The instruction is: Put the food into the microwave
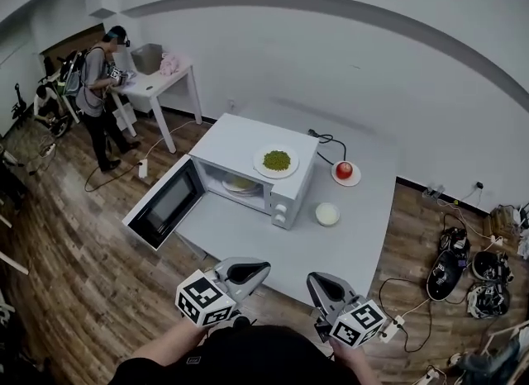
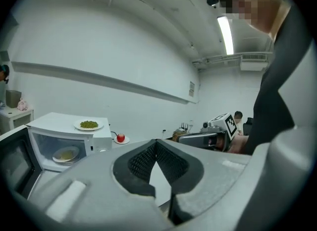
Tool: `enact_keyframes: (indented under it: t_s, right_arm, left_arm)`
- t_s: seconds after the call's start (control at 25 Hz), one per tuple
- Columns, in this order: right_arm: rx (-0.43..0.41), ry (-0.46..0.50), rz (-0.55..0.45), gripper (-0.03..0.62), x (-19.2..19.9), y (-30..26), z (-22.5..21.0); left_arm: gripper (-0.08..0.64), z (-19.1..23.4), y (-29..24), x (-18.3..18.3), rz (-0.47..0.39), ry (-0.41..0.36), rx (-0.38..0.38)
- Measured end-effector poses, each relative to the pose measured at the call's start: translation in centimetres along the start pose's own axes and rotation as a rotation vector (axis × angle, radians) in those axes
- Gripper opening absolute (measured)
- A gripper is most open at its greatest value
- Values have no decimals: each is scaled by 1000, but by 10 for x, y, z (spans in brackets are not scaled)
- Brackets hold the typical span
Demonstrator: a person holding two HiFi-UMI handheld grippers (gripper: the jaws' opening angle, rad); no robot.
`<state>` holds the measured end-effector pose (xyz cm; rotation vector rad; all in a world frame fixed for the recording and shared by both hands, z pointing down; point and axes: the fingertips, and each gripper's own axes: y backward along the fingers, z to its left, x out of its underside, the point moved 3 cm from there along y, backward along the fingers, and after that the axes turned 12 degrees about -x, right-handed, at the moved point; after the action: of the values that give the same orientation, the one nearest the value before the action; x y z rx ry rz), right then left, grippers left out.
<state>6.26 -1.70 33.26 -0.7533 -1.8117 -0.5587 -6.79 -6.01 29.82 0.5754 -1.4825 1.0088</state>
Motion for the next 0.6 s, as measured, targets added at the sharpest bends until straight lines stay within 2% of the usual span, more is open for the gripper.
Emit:
enact_keyframes:
  t_s: [0.16,0.32,0.48,0.6]
  right_arm:
    - [37,21,-53,12,-13,-1,11]
    - [42,55,-42,12,-17,-20,15]
    - [34,104,-16,12,-20,-34,24]
    - [29,114,-5,12,-22,-42,27]
  left_arm:
    - [8,9,16,-13,-59,13,-24]
    - [9,27,24,-21,-117,0,-80]
    - [8,39,28,-14,-120,56,-77]
    - [8,44,30,-13,-123,48,-78]
